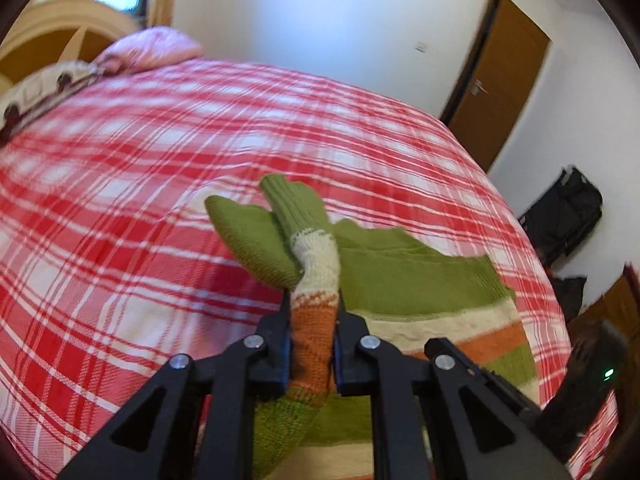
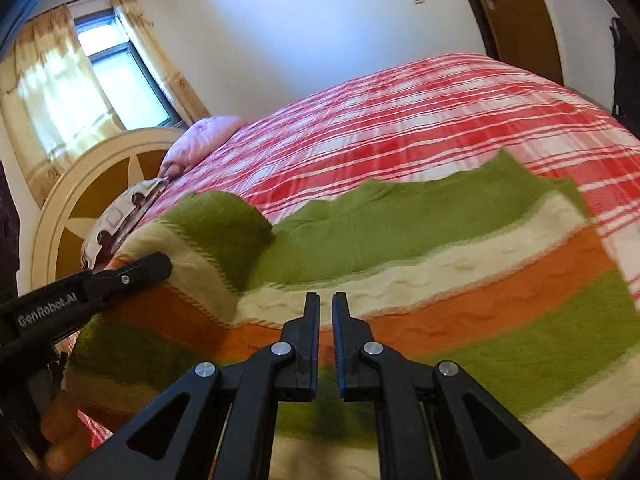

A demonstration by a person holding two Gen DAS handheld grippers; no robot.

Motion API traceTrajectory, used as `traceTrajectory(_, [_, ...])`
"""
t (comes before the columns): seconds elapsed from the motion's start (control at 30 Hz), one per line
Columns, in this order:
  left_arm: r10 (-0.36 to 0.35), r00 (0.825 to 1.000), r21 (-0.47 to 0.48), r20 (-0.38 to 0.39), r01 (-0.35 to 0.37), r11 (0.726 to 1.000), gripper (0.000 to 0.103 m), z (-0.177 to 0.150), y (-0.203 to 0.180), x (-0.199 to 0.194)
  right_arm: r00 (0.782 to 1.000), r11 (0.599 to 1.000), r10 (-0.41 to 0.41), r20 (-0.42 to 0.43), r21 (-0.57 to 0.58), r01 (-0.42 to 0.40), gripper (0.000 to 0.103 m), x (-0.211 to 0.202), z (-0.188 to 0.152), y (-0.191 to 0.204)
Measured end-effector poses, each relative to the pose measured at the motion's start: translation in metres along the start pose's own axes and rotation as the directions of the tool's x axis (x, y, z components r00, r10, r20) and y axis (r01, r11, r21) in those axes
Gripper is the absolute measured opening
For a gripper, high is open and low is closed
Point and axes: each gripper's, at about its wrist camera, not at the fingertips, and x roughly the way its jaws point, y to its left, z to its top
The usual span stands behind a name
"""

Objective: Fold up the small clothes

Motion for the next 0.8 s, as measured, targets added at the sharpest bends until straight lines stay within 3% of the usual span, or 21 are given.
traceTrajectory(0.2, [0.025, 1.000, 0.160, 0.003, -0.026, 0.987, 0.013, -0.021, -0.065, 0.016, 1.000, 0.993, -0.016, -0.012, 0.120, 0.017, 0.007, -0.015, -0.016, -0.044])
traceTrajectory(0.3, [0.090, 0.996, 0.235, -0.009, -0.085, 0.968, 0.013, -0.042, -0.089, 0.041, 1.000, 0.987, -0.002, -0.017, 0.160, 0.005, 0.007, -0.023, -0.026, -0.060])
traceTrajectory(0.47, [0.147, 0.988, 0.272, -0.052, -0.128, 0.954, 0.014, -0.059, -0.099, 0.064, 0.999, 0.982, 0.037, -0.020, 0.186, -0.032, 0.007, -0.027, -0.032, -0.069])
traceTrajectory(0.53, [0.111, 0.991, 0.271, -0.072, -0.087, 0.959, 0.030, -0.056, -0.098, 0.054, 0.997, 0.972, 0.066, -0.024, 0.229, -0.059, 0.007, -0.026, -0.032, -0.076])
traceTrajectory(0.6, [0.021, 0.995, 0.248, -0.101, 0.004, 0.969, 0.047, -0.056, -0.092, 0.035, 0.995, 0.959, 0.092, -0.038, 0.274, -0.079, 0.007, -0.025, -0.030, -0.081])
traceTrajectory(0.7, [-0.081, 0.990, 0.241, -0.112, 0.106, 0.965, 0.065, -0.059, -0.077, 0.003, 0.990, 0.944, 0.122, -0.069, 0.317, -0.094, 0.007, -0.029, -0.026, -0.086])
traceTrajectory(0.8, [-0.189, 0.979, 0.223, -0.071, 0.200, 0.954, 0.076, -0.065, -0.036, -0.040, 0.972, 0.907, 0.233, -0.024, 0.365, -0.208, 0.007, -0.041, -0.018, -0.084])
